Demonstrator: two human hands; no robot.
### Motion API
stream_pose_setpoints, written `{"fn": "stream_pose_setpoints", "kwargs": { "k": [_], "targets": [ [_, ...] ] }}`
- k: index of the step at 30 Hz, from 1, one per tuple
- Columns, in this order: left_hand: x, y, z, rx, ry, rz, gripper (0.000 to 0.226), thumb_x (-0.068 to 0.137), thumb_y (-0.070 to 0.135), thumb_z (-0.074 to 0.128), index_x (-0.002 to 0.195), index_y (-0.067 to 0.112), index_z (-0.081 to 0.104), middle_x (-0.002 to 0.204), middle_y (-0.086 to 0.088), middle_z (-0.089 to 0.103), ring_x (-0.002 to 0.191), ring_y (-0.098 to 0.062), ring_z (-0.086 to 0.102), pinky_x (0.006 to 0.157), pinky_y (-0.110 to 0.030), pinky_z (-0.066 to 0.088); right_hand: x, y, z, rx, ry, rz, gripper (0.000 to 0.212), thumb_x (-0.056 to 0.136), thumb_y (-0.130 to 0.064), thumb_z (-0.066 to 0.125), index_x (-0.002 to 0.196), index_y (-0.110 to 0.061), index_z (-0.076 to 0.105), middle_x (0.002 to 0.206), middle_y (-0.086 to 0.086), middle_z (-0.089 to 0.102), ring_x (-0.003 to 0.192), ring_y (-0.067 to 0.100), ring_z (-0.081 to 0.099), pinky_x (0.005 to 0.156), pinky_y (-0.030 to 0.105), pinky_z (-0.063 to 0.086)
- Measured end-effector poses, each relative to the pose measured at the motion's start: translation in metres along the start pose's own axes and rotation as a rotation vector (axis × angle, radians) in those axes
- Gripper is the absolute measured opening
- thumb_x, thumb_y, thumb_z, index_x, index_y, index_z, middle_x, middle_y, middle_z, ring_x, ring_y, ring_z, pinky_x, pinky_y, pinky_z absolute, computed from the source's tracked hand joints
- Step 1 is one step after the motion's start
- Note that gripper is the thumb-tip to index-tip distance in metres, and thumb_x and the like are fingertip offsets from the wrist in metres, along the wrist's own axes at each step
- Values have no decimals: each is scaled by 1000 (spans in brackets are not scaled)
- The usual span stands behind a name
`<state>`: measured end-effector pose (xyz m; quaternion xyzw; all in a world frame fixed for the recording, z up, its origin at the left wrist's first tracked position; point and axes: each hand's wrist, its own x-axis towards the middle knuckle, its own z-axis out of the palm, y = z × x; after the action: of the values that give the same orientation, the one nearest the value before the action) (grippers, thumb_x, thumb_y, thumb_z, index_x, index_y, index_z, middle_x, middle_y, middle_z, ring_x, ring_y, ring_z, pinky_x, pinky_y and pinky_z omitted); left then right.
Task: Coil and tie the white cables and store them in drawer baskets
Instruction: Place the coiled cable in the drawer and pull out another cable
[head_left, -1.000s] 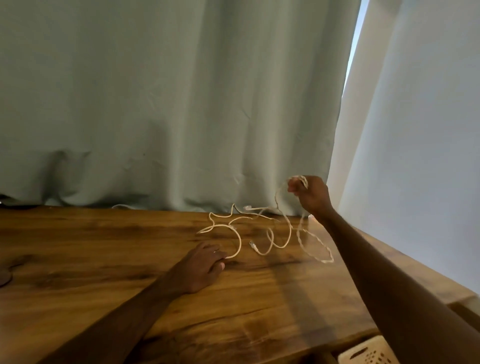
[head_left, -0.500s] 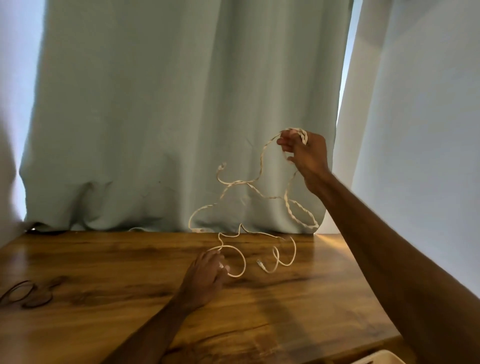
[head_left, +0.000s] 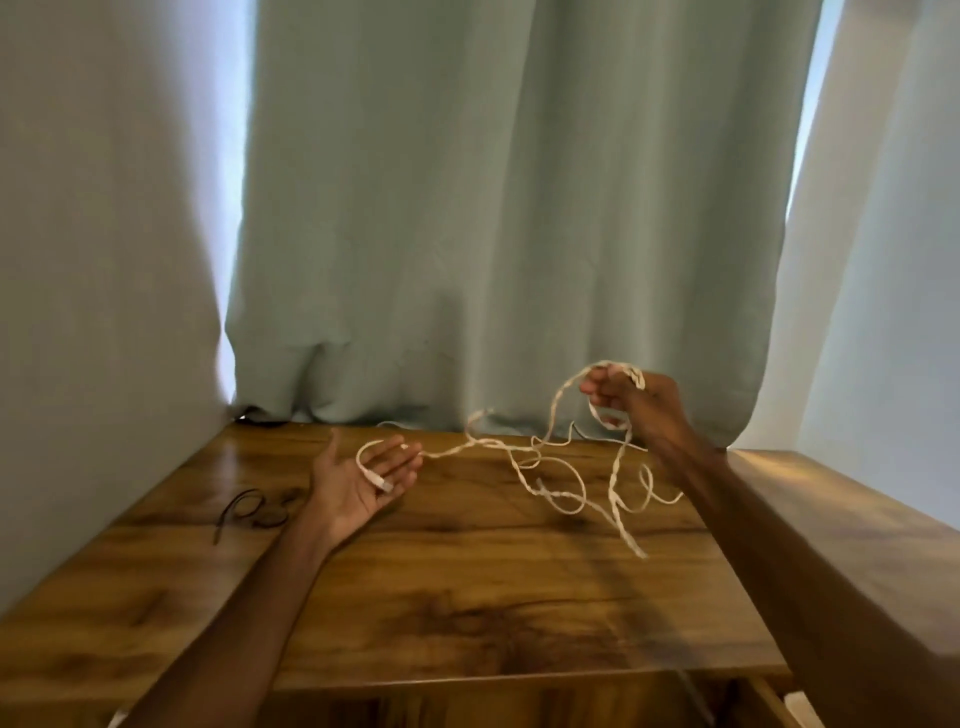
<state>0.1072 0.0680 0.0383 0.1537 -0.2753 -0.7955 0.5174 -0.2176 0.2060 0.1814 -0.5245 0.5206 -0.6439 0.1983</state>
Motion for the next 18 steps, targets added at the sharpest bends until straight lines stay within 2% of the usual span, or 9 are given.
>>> {"fn": "stream_pose_setpoints", "kwargs": {
  "k": [1,2,4,5,7,9,13,16,18],
  "targets": [
    [-6,2,1,123,28,15,75,101,64,37,120,-2,65,117,-24,72,108,-36,72,79,-40,62,-7,13,3,-10,-23,21,22,103,-21,59,98,-12,78,93,8,80,88,23,74,74,37,57],
    [-10,2,2,257,78,51,64,104,57,42,114,-1,68,105,-20,75,88,-28,75,65,-31,62,-14,22,6,-13,-53,48,23,104,-19,57,100,-10,77,95,12,80,87,24,73,70,36,54],
    [-15,3,0,469,145,155,44,107,39,45,100,3,68,76,-11,60,48,-13,56,42,-20,42,-28,37,14,-15,-132,104,24,105,-16,55,100,-5,76,99,18,78,86,28,69,70,38,49],
    [-18,3,-1,523,131,183,40,106,37,45,96,5,66,68,-5,47,41,-10,42,38,-18,30,-33,44,18,-29,-182,128,25,105,-15,55,98,-4,76,97,18,78,86,30,68,69,38,47],
    [-25,5,1,554,45,197,40,102,44,48,92,9,66,59,3,33,39,-6,26,40,-20,15,-40,55,26,-118,-248,135,26,105,-18,56,96,-7,78,92,11,79,85,31,71,64,31,48],
    [-32,6,8,581,-26,217,46,103,50,45,91,13,68,54,6,28,40,-7,19,43,-22,10,-46,60,32,-250,-290,93,22,103,-23,60,97,-15,79,91,1,80,86,22,76,63,25,53],
    [-37,8,37,634,-100,264,50,105,50,39,90,12,67,53,6,25,40,-5,17,40,-15,15,-45,70,47,-638,-464,-143,18,100,-42,62,97,-33,77,91,-15,76,87,5,69,83,33,57],
    [-30,13,58,640,-121,333,48,109,42,36,92,7,64,54,2,28,41,-6,23,40,-17,18,-57,73,61,-642,-635,-62,46,85,-72,63,110,-34,69,104,-15,72,99,5,67,91,35,57],
    [-21,15,66,649,-125,385,50,111,37,34,95,3,66,57,-1,37,45,-9,33,44,-20,23,-71,70,70,-661,-730,-10,44,87,-65,66,115,-32,59,109,-17,65,104,2,62,94,24,53]
  ]
}}
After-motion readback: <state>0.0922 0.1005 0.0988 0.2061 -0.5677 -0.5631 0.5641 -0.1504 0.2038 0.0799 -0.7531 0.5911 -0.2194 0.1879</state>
